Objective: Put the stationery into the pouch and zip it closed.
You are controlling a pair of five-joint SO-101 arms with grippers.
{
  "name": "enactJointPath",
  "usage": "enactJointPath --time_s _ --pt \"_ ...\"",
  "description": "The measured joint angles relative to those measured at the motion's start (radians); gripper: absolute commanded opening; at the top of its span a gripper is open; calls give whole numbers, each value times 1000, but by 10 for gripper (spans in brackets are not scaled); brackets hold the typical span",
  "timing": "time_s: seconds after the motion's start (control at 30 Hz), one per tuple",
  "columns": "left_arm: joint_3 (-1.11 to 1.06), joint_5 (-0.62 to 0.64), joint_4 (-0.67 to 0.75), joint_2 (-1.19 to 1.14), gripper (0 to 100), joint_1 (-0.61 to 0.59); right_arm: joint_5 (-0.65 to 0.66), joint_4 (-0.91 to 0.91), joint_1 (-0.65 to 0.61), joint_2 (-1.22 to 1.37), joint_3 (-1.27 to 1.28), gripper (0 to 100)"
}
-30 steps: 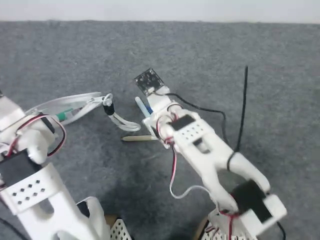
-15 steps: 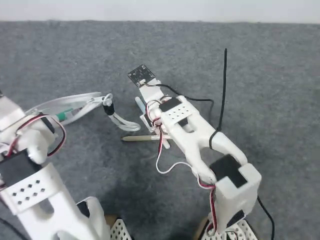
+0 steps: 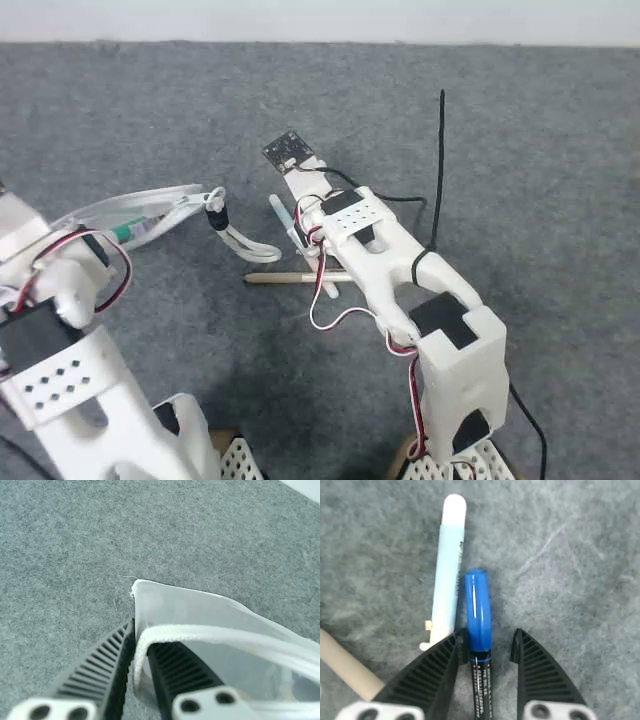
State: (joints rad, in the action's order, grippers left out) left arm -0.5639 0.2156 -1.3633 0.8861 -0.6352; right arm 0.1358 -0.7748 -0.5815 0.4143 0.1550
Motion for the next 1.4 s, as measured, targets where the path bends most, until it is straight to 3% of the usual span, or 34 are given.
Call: enactJointPath --time_s 0.13,0.5,0.7,0.9,1.4 --pt "0 0 0 0 9 0 2 5 3 9 -3 4" --pt "0 0 0 0 9 0 84 -124 38 12 -58 6" --pt "0 0 0 0 9 0 -57 -262 68 12 -155 6" --pt "0 0 0 0 9 0 -81 -338 89 8 -186 6" --pt "0 0 0 0 9 0 -81 -356 117 -342 -6 6"
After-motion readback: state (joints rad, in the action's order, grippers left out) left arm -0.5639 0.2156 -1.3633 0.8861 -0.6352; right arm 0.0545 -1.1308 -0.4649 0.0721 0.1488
